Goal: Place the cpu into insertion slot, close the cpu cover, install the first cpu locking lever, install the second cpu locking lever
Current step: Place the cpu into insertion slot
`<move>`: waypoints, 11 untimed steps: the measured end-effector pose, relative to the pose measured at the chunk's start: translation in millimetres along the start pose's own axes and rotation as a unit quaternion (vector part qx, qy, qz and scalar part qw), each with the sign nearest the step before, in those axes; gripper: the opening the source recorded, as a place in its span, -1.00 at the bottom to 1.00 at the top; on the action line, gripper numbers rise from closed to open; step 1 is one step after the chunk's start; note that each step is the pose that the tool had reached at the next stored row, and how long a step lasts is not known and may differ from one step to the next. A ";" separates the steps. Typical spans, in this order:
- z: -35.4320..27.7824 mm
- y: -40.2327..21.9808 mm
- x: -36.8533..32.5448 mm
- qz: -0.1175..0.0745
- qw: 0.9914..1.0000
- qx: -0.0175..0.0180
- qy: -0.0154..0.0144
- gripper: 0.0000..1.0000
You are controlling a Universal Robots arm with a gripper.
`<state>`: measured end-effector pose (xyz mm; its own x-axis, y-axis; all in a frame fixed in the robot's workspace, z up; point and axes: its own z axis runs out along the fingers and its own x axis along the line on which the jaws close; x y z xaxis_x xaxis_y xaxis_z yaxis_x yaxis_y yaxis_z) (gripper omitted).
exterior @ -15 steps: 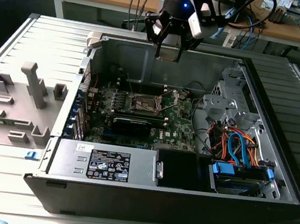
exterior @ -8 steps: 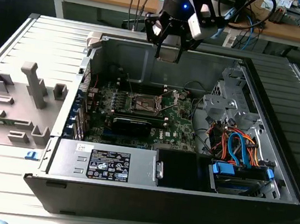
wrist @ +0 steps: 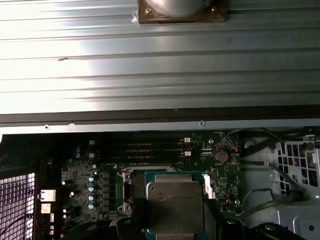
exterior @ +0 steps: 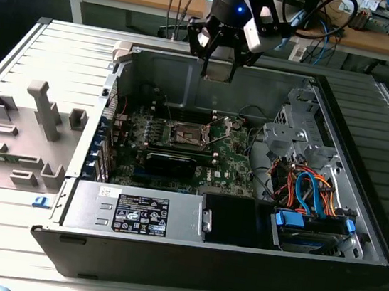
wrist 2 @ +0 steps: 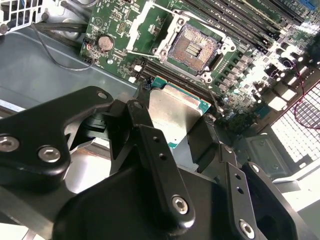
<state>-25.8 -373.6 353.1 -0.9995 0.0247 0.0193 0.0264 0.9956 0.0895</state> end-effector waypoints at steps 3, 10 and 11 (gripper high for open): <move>0.5 -0.9 0.0 0.000 1.000 0.000 0.000 0.09; 1.7 -2.2 0.0 0.000 1.000 0.000 0.000 0.09; 2.2 -2.4 0.0 0.000 1.000 0.000 0.000 0.09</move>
<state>-25.9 -375.8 350.7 -0.9995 0.0248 0.0193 0.0264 0.9957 0.0893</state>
